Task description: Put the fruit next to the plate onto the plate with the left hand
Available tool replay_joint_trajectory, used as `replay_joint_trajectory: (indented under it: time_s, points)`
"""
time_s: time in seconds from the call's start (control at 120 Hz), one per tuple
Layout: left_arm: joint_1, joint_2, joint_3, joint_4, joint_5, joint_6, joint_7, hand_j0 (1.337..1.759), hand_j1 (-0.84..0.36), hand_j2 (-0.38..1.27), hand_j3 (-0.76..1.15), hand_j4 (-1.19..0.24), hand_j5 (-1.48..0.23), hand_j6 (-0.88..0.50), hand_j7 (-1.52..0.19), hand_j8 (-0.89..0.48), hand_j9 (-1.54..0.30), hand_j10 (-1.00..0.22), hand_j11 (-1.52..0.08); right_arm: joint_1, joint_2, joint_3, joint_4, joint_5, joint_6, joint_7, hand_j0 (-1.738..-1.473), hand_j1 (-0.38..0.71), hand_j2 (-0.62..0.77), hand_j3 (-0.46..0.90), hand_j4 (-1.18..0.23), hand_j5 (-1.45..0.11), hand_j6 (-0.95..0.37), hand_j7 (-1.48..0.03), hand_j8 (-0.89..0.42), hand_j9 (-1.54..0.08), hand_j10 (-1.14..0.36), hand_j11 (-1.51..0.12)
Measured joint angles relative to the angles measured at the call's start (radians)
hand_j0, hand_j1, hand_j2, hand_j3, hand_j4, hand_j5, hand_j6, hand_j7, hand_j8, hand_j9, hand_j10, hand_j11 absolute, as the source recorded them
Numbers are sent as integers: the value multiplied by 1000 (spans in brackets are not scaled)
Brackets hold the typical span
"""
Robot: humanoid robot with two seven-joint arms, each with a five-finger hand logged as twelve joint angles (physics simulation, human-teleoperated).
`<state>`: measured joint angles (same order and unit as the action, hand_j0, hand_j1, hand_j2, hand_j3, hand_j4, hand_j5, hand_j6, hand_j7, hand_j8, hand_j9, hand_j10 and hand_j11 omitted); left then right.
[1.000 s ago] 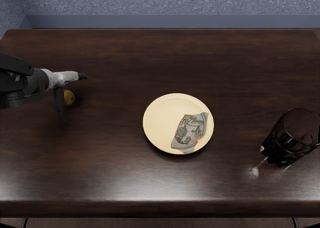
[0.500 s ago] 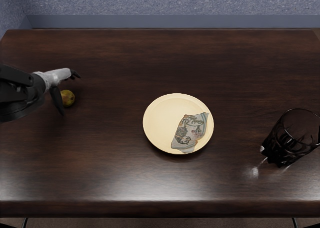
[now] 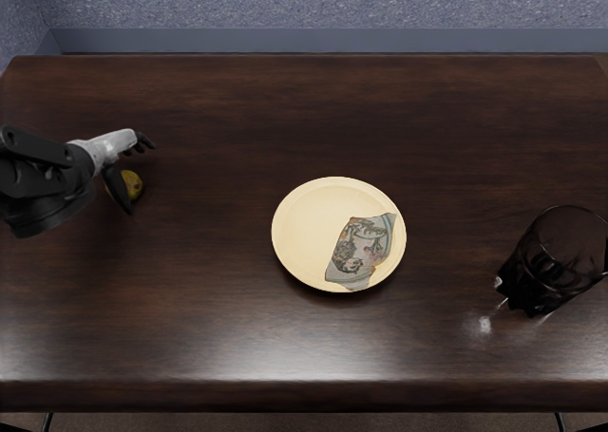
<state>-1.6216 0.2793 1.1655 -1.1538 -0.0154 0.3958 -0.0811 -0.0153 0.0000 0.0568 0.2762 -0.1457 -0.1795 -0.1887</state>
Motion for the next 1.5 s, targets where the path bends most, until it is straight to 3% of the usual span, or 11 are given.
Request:
replay_joint_trajectory:
  time_s: [1.5]
  points:
    - [17,-15,17,10,-66,23,0,1658,-82,73,0,-360,-468,-360,-468,-360,-468,-360,-468,0,0,0,0,0,0,0,-1658,-349,0,0,0,0,0,0,0,0,0,0]
